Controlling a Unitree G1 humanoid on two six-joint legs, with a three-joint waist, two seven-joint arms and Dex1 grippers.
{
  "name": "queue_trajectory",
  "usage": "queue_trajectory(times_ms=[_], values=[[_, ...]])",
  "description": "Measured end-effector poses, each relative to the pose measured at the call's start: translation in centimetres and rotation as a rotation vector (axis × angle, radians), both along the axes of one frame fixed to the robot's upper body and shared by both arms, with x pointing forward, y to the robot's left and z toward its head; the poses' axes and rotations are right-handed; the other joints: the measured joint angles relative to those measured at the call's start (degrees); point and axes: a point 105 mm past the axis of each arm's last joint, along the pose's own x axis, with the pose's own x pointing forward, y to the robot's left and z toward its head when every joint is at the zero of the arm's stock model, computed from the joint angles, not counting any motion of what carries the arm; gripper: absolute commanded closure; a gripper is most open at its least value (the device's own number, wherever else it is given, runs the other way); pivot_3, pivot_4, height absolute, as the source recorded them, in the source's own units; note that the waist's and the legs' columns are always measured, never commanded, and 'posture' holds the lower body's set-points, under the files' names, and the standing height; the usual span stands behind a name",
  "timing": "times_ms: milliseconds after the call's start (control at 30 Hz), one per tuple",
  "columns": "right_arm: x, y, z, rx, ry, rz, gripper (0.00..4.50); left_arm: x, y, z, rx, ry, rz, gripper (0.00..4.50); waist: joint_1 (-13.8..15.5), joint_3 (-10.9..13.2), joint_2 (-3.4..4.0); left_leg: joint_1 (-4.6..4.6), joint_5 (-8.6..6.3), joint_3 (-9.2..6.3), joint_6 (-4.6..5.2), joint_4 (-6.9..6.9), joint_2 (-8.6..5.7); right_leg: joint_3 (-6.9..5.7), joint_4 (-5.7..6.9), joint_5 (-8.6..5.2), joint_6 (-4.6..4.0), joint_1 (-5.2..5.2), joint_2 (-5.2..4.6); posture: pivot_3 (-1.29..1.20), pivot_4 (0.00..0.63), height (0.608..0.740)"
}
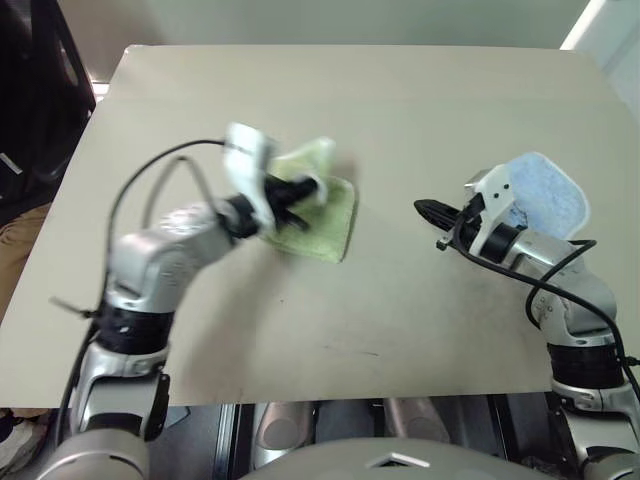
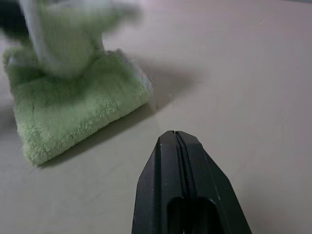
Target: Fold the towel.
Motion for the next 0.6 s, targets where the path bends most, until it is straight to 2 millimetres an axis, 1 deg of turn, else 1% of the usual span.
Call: queue_trajectory(times_ms=[67, 100, 167, 200, 300, 367, 433, 467, 600], values=[[-0.2, -0.2, -0.2, -0.001, 0.003, -0.015, 4.50, -0.5, -0.9, -1.8, 0.087, 0.004, -0.057, 4.45, -0.32, 0.01, -0.01, -0.01, -0.09, 0.00, -0.01, 0.00, 0.04, -0.02, 0.01, -0.02, 0.01, -0.03, 0.01, 0.00, 0.150, 0.736], [-0.3, -0.4, -0.3, -0.001, 0.005, -0.026, 4.50, -0.5, -0.9, -2.2, 0.118, -0.008, -0.071, 4.45, -0.37, 0.01, -0.01, 0.00, -0.10, -0.01, -0.02, -0.01, 0.07, -0.04, 0.02, -0.02, 0.02, -0.04, 0.02, 0.00, 0.150, 0.736], [-0.3, -0.8, -0.3, 0.000, 0.002, -0.043, 4.50, -0.3, -0.5, -2.5, 0.154, -0.028, -0.078, 4.45, -0.40, 0.01, -0.01, 0.00, -0.11, -0.01, -0.04, -0.02, 0.09, -0.04, 0.09, -0.04, 0.05, -0.07, 0.03, 0.00, 0.150, 0.736], [-0.3, -1.0, -0.1, -0.001, -0.007, -0.051, 4.50, -0.2, -0.4, -2.5, 0.168, -0.040, -0.083, 4.23, -0.38, 0.01, 0.00, 0.00, -0.11, -0.02, -0.03, -0.03, 0.09, -0.05, 0.09, -0.04, 0.05, -0.07, 0.02, 0.00, 0.150, 0.736], [-0.3, -1.0, 0.2, -0.004, -0.019, -0.057, 4.50, -0.3, -0.9, -2.1, 0.121, -0.032, -0.113, 3.44, -0.29, 0.00, 0.00, -0.02, -0.15, -0.02, 0.04, 0.00, 0.08, -0.05, 0.07, -0.05, 0.05, -0.04, 0.00, 0.00, 0.150, 0.736], [-0.5, -1.0, 0.1, -0.005, -0.019, -0.060, 4.50, -0.3, -0.9, -1.5, 0.084, -0.035, -0.123, 2.68, -0.27, 0.00, 0.00, -0.03, -0.16, -0.02, 0.06, 0.05, 0.07, -0.05, 0.07, -0.05, 0.07, -0.02, -0.01, 0.00, 0.150, 0.736], [-0.5, -1.0, 0.2, -0.005, -0.021, -0.059, 4.50, -0.2, -0.5, -0.9, 0.057, -0.039, -0.115, 2.03, -0.27, 0.00, 0.00, -0.03, -0.17, -0.02, 0.08, 0.07, 0.07, -0.05, 0.08, -0.03, 0.08, -0.02, -0.02, 0.00, 0.150, 0.736], [-0.5, -1.0, 0.2, -0.005, -0.022, -0.059, 4.50, -0.1, -0.3, -0.6, 0.035, -0.037, -0.111, 1.60, -0.27, 0.00, 0.00, -0.02, -0.17, -0.02, 0.08, 0.07, 0.07, -0.05, 0.08, -0.03, 0.08, -0.01, -0.02, 0.00, 0.150, 0.736], [-0.5, -0.9, 0.2, -0.005, -0.023, -0.057, 4.50, -0.1, 0.4, -0.2, -0.028, -0.010, -0.090, 0.15, -0.27, 0.00, 0.00, -0.02, -0.16, -0.02, 0.08, 0.09, 0.07, -0.05, 0.09, 0.00, 0.13, -0.01, -0.02, 0.00, 0.150, 0.736]])
